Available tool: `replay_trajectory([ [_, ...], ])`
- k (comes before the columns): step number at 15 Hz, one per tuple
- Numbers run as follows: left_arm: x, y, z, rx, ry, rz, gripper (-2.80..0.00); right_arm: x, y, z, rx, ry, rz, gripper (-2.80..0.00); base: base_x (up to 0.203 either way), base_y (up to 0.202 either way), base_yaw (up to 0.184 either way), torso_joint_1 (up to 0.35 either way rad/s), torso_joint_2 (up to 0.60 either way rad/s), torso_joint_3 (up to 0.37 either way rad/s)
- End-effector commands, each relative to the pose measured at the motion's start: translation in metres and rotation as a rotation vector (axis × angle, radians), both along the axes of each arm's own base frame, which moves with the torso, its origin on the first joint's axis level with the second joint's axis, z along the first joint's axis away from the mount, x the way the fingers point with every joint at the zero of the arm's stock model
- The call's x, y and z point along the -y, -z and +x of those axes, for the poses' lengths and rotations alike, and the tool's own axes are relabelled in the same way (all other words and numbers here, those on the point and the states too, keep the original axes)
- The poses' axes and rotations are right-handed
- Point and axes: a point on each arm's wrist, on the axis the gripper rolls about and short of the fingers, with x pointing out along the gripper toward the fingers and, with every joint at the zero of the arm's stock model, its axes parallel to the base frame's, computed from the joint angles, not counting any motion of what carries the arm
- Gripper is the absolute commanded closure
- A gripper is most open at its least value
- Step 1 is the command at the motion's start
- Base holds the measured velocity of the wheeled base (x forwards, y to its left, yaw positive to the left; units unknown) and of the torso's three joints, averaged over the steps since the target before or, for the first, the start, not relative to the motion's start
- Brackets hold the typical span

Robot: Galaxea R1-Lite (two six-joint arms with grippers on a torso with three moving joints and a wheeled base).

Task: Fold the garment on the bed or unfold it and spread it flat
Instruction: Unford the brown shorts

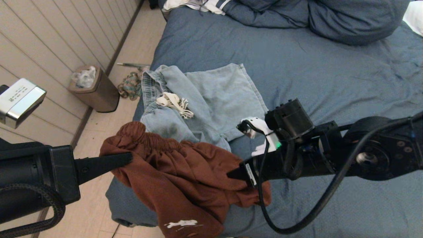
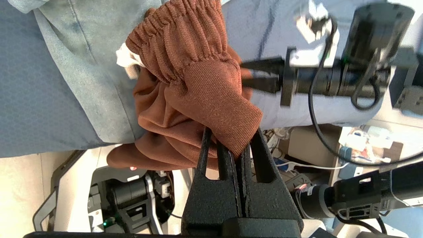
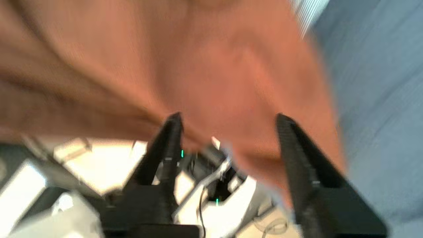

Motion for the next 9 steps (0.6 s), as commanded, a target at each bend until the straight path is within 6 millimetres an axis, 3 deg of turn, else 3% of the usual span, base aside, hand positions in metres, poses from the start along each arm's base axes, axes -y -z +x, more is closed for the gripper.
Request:
replay_trajectory([
  [1, 0.0, 0.001, 0.0, -0.004, -0.003, -0.002, 0.0, 0.006, 0.012, -0.017, -0.04, -0.026, -0.031, -2.8, 0.0, 0.0, 0.0, 0.0, 0.0, 0.0],
  [2, 0.0, 0.002, 0.0, -0.006, -0.001, -0.001, 0.0, 0.004, 0.017, -0.021, -0.049, -0.036, -0.036, -2.8, 0.0, 0.0, 0.0, 0.0, 0.0, 0.0],
  [5, -0.001, 0.001, 0.0, -0.005, -0.002, -0.004, 0.0, -0.008, 0.019, -0.007, -0.02, -0.026, -0.003, -2.8, 0.0, 0.0, 0.0, 0.0, 0.0, 0.0],
  [9, -0.002, 0.003, -0.002, -0.008, -0.001, -0.001, 0.0, -0.018, 0.057, 0.004, -0.111, -0.023, -0.074, -2.8, 0.0, 0.0, 0.0, 0.0, 0.0, 0.0],
])
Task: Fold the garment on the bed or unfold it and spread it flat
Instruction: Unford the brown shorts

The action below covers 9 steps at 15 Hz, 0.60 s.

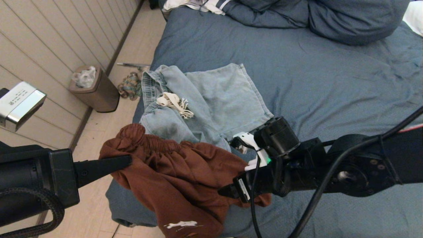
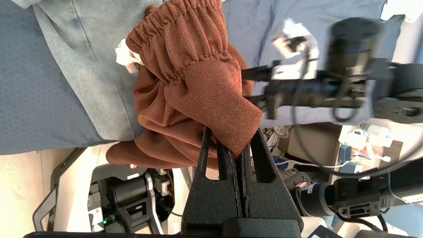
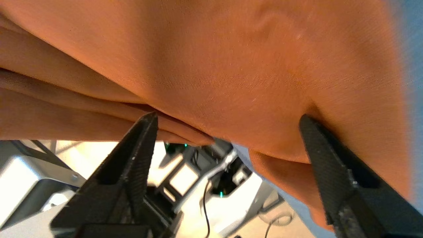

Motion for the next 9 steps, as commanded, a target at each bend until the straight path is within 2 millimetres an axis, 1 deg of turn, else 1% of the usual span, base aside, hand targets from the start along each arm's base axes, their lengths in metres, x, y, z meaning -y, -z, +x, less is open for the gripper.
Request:
replay_trajectory([
  [1, -0.001, 0.001, -0.001, -0.002, -0.002, -0.002, 0.0, -0.004, 0.037, 0.005, -0.081, -0.003, -0.072, -2.8, 0.0, 0.0, 0.0, 0.0, 0.0, 0.0],
  [2, -0.001, 0.001, -0.001, -0.002, -0.002, -0.002, 0.0, -0.004, 0.049, 0.007, -0.08, 0.0, -0.074, -2.8, 0.0, 0.0, 0.0, 0.0, 0.0, 0.0],
  [3, -0.001, 0.001, 0.0, -0.002, -0.003, -0.002, 0.0, -0.002, 0.059, 0.004, -0.086, 0.0, -0.078, -2.8, 0.0, 0.0, 0.0, 0.0, 0.0, 0.0],
  [4, 0.0, 0.001, 0.0, -0.003, -0.001, -0.001, 0.0, 0.001, 0.067, -0.002, -0.1, -0.005, -0.09, -2.8, 0.0, 0.0, 0.0, 0.0, 0.0, 0.0],
  [6, 0.0, 0.001, 0.0, -0.005, -0.003, 0.001, 0.0, 0.008, 0.081, -0.027, -0.141, -0.04, -0.126, -2.8, 0.0, 0.0, 0.0, 0.0, 0.0, 0.0],
  [9, 0.002, 0.002, 0.002, -0.008, -0.003, 0.004, 0.0, 0.023, 0.075, -0.056, -0.137, -0.074, -0.119, -2.8, 0.0, 0.0, 0.0, 0.0, 0.0, 0.0],
])
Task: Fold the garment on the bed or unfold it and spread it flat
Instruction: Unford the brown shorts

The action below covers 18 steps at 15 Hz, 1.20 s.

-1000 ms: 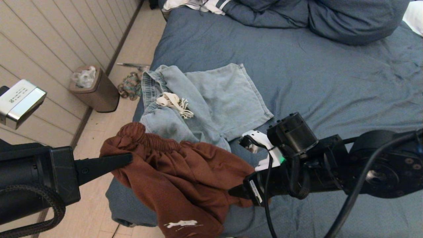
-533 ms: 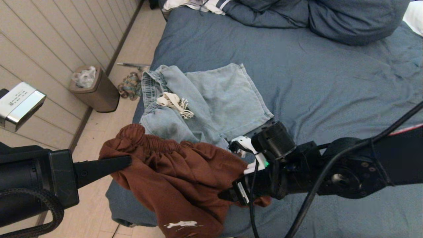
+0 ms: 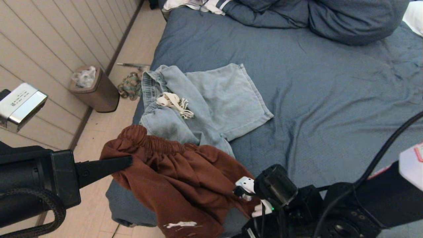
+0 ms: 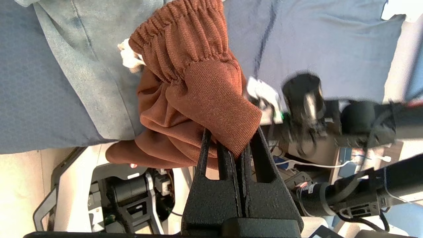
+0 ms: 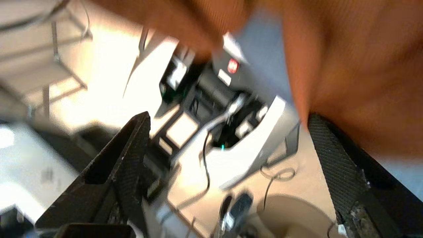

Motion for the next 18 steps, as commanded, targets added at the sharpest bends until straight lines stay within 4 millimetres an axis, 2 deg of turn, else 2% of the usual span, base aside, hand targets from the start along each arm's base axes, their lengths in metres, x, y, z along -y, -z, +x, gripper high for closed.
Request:
replay_trajectory([
  [1, 0.002, 0.001, 0.001, -0.01, 0.006, 0.001, 0.0, 0.013, -0.007, -0.025, 0.003, -0.033, 0.007, -2.8, 0.0, 0.0, 0.0, 0.0, 0.0, 0.0],
  [2, 0.002, 0.0, 0.001, -0.012, 0.021, -0.005, 0.0, 0.016, -0.01, -0.03, 0.008, -0.039, 0.012, -2.8, 0.0, 0.0, 0.0, 0.0, 0.0, 0.0],
  [4, 0.002, 0.0, 0.001, -0.016, 0.034, -0.01, 0.0, 0.017, -0.03, -0.025, 0.07, -0.02, 0.071, -2.8, 0.0, 0.0, 0.0, 0.0, 0.0, 0.0],
  [8, 0.0, -0.001, -0.001, -0.014, 0.033, -0.015, 0.0, 0.026, -0.107, 0.037, 0.297, 0.149, 0.231, -2.8, 0.0, 0.0, 0.0, 0.0, 0.0, 0.0],
  [10, 0.0, -0.001, -0.001, -0.016, 0.031, -0.013, 0.0, 0.018, -0.129, 0.07, 0.346, 0.188, 0.256, -2.8, 0.0, 0.0, 0.0, 0.0, 0.0, 0.0],
  [12, 0.0, 0.0, -0.001, -0.017, 0.03, -0.012, 0.0, -0.003, -0.125, 0.108, 0.359, 0.216, 0.238, -2.8, 0.0, 0.0, 0.0, 0.0, 0.0, 0.0],
  [14, 0.001, 0.0, 0.0, -0.018, 0.027, -0.009, 0.0, -0.033, -0.118, 0.138, 0.401, 0.235, 0.227, -2.8, 0.0, 0.0, 0.0, 0.0, 0.0, 0.0],
  [16, 0.001, 0.0, 0.0, -0.018, 0.027, -0.007, 0.0, -0.061, -0.11, 0.15, 0.422, 0.22, 0.223, -2.8, 0.0, 0.0, 0.0, 0.0, 0.0, 0.0],
  [18, 0.0, 0.0, -0.001, -0.019, 0.028, -0.009, 0.0, -0.079, -0.104, 0.143, 0.416, 0.183, 0.219, -2.8, 0.0, 0.0, 0.0, 0.0, 0.0, 0.0],
])
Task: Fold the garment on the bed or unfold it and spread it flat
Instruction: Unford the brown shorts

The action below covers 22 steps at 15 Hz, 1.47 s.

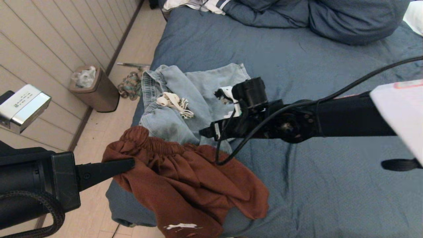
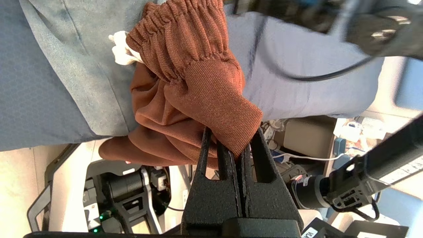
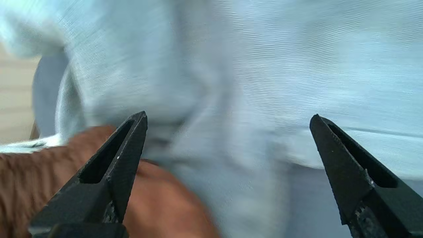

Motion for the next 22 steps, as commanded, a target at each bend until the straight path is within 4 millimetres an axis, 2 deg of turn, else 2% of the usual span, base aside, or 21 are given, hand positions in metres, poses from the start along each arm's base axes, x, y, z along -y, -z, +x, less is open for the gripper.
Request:
replay_trajectory([
  [1, 0.0, 0.0, 0.0, -0.001, -0.003, -0.004, 0.0, -0.026, 0.027, -0.001, -0.043, -0.046, -0.035, -2.8, 0.0, 0.0, 0.0, 0.0, 0.0, 0.0],
  [3, -0.001, -0.001, -0.001, 0.002, -0.002, -0.007, 0.0, -0.032, 0.031, -0.014, -0.059, -0.076, -0.05, -2.8, 0.0, 0.0, 0.0, 0.0, 0.0, 0.0],
  [5, -0.001, 0.0, -0.001, -0.001, -0.001, -0.005, 0.0, -0.029, 0.032, -0.03, -0.078, -0.097, -0.068, -2.8, 0.0, 0.0, 0.0, 0.0, 0.0, 0.0],
  [8, -0.003, 0.001, -0.002, 0.0, -0.003, -0.005, 0.0, -0.021, 0.029, -0.065, -0.106, -0.144, -0.094, -2.8, 0.0, 0.0, 0.0, 0.0, 0.0, 0.0],
  [12, -0.002, 0.002, -0.001, -0.003, 0.003, -0.004, 0.0, -0.006, 0.04, -0.111, -0.148, -0.207, -0.12, -2.8, 0.0, 0.0, 0.0, 0.0, 0.0, 0.0],
  [14, -0.002, 0.002, -0.002, -0.002, 0.003, -0.005, 0.0, 0.0, 0.054, -0.124, -0.173, -0.22, -0.143, -2.8, 0.0, 0.0, 0.0, 0.0, 0.0, 0.0],
  [17, -0.002, 0.002, -0.002, -0.004, 0.003, -0.005, 0.0, 0.004, 0.066, -0.129, -0.183, -0.222, -0.15, -2.8, 0.0, 0.0, 0.0, 0.0, 0.0, 0.0],
  [18, -0.002, 0.002, -0.002, -0.002, 0.003, -0.005, 0.0, 0.004, 0.068, -0.129, -0.186, -0.222, -0.153, 0.0, 0.0, 0.0, 0.0, 0.0, 0.0, 0.0],
  [22, -0.002, 0.002, -0.002, -0.003, 0.003, -0.004, 0.0, 0.0, 0.069, -0.121, -0.176, -0.211, -0.147, 0.0, 0.0, 0.0, 0.0, 0.0, 0.0, 0.0],
])
